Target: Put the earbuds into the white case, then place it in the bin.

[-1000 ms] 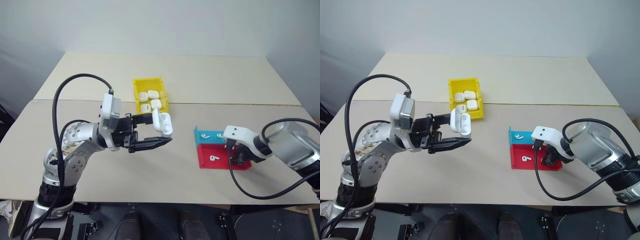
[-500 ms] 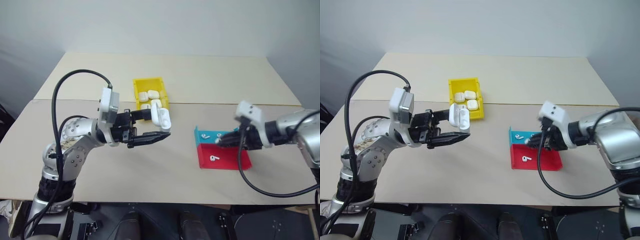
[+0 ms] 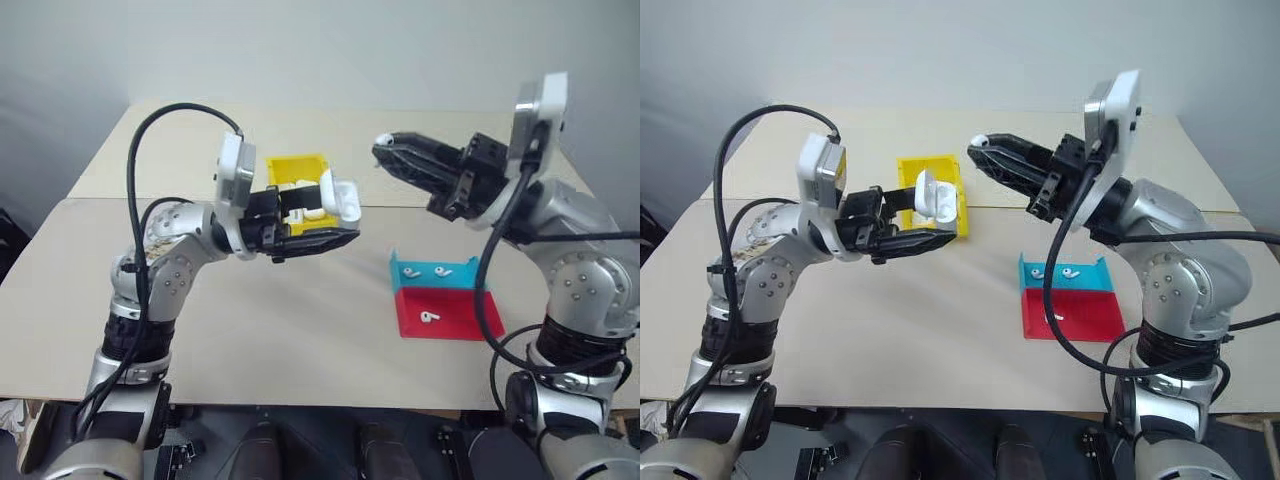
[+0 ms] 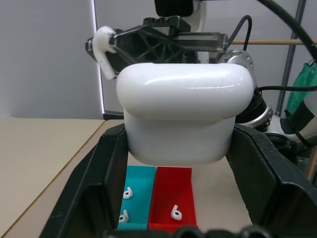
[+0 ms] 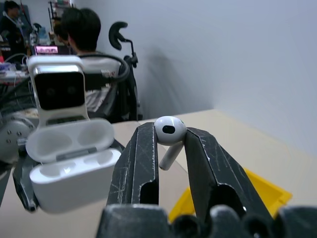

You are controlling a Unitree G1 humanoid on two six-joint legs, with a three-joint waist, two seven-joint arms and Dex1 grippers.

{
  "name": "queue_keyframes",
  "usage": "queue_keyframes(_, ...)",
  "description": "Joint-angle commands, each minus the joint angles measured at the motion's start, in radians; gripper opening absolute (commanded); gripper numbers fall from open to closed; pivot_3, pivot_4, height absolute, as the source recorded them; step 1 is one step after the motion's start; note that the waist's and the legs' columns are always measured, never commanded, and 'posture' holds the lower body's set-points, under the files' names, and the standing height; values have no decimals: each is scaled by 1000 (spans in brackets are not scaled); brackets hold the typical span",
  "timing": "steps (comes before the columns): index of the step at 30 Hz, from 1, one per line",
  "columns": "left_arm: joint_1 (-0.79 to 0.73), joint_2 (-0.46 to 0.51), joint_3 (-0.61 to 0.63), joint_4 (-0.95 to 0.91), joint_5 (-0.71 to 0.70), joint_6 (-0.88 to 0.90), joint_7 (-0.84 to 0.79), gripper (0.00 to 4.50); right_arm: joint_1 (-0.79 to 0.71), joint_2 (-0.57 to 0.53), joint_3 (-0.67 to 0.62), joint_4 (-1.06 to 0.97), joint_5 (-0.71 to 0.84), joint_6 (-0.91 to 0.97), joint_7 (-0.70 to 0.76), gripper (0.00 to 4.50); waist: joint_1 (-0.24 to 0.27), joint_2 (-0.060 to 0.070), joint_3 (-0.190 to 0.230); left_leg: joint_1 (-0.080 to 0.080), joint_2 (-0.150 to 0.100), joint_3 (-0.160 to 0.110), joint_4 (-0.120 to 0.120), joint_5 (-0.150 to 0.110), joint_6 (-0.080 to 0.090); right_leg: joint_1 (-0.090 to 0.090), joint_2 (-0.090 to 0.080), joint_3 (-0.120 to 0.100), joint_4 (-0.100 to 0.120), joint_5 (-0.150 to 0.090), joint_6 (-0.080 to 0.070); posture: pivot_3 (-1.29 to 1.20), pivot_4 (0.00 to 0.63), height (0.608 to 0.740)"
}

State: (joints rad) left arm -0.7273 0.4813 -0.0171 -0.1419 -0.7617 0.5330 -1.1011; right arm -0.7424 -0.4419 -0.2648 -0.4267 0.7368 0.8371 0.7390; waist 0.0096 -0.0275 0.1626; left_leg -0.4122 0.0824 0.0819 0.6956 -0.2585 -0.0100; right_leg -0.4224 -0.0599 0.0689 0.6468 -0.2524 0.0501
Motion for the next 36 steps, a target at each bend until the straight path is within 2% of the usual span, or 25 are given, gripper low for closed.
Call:
queue_keyframes(1, -45, -13, -8, -10, 11, 17, 21, 2776, -20, -2, -8, -47, 58, -32, -33, 616, 0, 0, 0, 0, 0, 0, 0, 0, 0, 0, 0, 0, 0, 0, 0, 0, 150, 740)
queue_keyframes(14, -40, -55, -22, -49, 5, 53, 49, 2776, 64, -54, 17, -101, 130, -67, -29, 616, -4, 0, 0, 0, 0, 0, 0, 0, 0, 0, 0, 0, 0, 0, 0, 0, 150, 740)
queue_keyframes(27, -22, -62, -21, -72, 7, 38, 39, 2776, 98, -126, 107, -92, 49, -125, -21, 616, -8, 0, 0, 0, 0, 0, 0, 0, 0, -1, 0, 0, 0, 0, 0, 0, 150, 740)
queue_keyframes(36, -23, -71, -18, -48, 31, 15, 35, 2776, 95, -173, 135, -76, 52, -148, 58, 616, -8, 0, 0, 0, 0, 0, 0, 0, 0, 0, 0, 0, 0, 0, 0, 0, 150, 740)
